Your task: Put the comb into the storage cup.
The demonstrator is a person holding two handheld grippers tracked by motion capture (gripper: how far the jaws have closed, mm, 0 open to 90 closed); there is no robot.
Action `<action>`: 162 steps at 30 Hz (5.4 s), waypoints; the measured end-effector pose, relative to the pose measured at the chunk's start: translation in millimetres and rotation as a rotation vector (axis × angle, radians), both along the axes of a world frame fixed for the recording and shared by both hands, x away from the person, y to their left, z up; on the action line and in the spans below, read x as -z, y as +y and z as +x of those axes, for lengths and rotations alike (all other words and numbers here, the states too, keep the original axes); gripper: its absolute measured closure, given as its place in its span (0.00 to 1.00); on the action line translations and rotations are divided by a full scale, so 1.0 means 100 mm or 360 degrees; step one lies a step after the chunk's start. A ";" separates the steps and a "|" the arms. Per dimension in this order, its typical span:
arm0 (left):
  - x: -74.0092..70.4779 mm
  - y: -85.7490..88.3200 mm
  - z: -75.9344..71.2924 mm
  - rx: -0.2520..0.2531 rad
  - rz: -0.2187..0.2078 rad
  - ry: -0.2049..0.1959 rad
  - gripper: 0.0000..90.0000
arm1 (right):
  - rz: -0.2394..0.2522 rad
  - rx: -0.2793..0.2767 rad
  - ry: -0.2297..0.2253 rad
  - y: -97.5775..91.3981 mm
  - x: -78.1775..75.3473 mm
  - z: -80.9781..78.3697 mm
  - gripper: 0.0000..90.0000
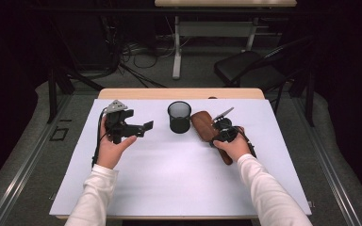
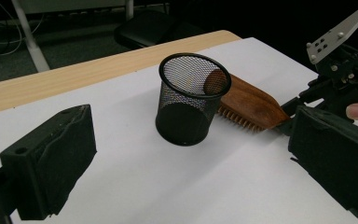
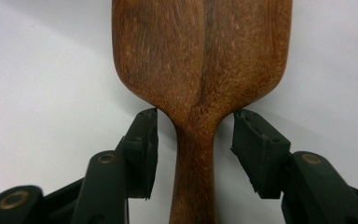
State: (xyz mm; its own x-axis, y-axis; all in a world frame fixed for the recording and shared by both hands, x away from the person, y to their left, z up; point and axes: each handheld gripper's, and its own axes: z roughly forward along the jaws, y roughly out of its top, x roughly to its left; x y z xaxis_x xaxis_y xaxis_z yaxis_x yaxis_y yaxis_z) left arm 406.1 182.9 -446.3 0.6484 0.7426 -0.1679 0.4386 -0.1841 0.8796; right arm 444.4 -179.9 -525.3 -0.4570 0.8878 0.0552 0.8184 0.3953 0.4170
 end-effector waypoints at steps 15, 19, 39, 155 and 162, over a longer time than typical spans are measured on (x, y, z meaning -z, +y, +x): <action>0.02 0.01 0.01 -0.0008 0.0002 0.0008 0.01 | 0.0008 0.0045 0.0014 0.04 0.06 0.03 0.63; 0.02 0.01 0.01 -0.0006 -0.0001 0.0014 0.01 | -0.0013 0.0040 0.0036 0.05 0.07 0.03 0.66; 0.03 0.02 0.02 -0.0017 -0.0011 0.0018 0.01 | -0.0014 0.0011 0.0021 0.02 0.08 0.03 0.78; -0.04 -0.04 -0.16 0.0109 -0.0091 0.0069 0.01 | 0.0492 -0.0093 -0.0770 -0.22 -0.58 -0.72 0.80; -0.05 -0.03 -0.17 0.0115 -0.0120 0.0068 0.01 | 0.0528 -0.0129 -0.0810 -0.15 -0.59 -0.81 0.80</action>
State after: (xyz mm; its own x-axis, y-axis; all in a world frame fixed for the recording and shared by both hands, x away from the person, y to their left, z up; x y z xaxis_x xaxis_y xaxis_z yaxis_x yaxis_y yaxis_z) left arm 388.8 180.1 -440.8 0.6909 0.6782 -0.2502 0.4639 -0.1505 0.8730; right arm 363.5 -194.5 -466.1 -0.5639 0.8220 0.0798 0.4569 0.2301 0.8592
